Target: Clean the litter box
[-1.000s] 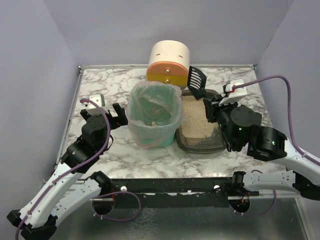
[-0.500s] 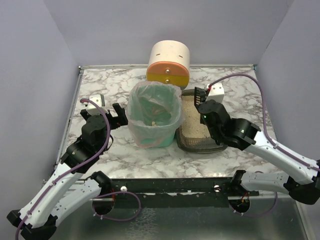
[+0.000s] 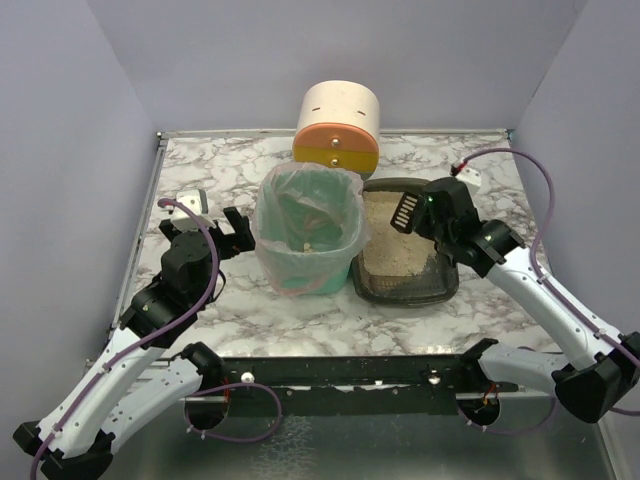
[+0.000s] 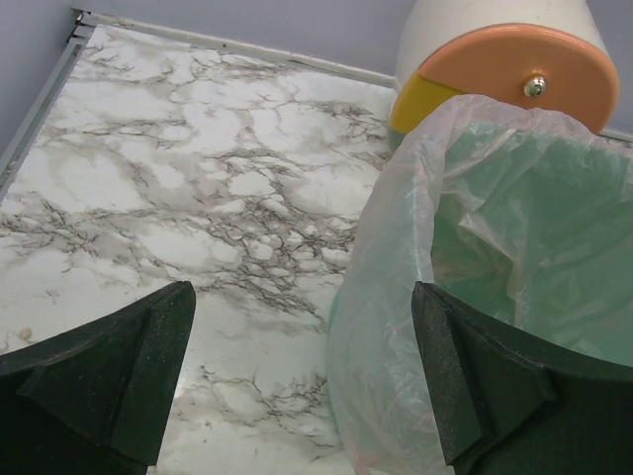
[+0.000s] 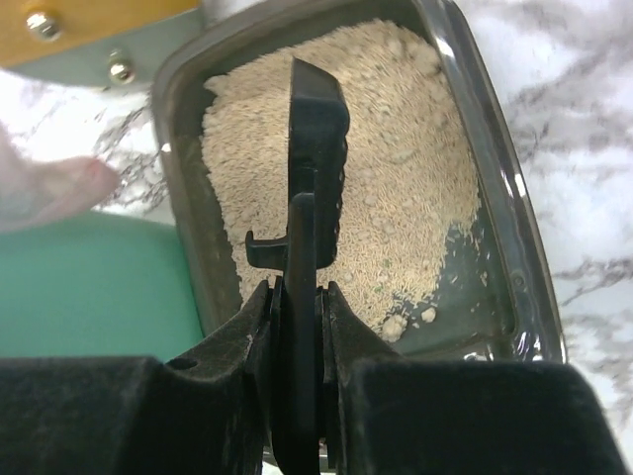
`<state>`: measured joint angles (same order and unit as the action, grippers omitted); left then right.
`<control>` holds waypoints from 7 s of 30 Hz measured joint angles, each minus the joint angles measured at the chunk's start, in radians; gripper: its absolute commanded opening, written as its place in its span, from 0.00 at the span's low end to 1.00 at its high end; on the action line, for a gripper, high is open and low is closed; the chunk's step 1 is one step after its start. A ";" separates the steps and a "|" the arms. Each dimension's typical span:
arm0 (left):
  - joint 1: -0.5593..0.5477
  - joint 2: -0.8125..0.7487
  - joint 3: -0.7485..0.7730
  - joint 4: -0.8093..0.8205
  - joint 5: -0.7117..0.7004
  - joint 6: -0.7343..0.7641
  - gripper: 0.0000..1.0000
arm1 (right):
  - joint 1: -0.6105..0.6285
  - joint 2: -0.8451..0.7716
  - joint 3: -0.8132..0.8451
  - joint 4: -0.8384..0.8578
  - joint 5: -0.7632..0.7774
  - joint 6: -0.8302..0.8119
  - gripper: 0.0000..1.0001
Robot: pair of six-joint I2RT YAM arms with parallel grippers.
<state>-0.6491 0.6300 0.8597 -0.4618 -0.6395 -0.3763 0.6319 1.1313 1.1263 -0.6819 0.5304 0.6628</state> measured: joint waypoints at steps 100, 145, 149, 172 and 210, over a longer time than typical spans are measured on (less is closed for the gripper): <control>0.000 -0.009 0.000 0.000 0.029 -0.001 0.99 | -0.215 0.136 -0.530 0.790 0.114 0.665 0.01; 0.000 0.002 0.000 0.000 0.029 0.000 0.99 | -0.254 0.199 -0.799 1.389 -0.068 0.490 0.00; 0.000 0.003 0.000 0.000 0.029 0.000 0.99 | -0.254 0.225 -0.790 1.408 -0.068 0.500 0.00; 0.000 0.009 0.000 0.000 0.029 0.000 0.99 | -0.262 0.583 -0.887 2.021 -0.129 0.594 0.01; 0.000 0.027 0.000 0.000 0.029 0.000 0.99 | -0.265 0.499 -0.893 1.909 -0.124 0.640 0.01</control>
<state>-0.6491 0.6575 0.8593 -0.4618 -0.6102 -0.3763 0.3672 1.6306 0.2329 1.2266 0.4068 1.3029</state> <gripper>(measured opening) 0.990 0.194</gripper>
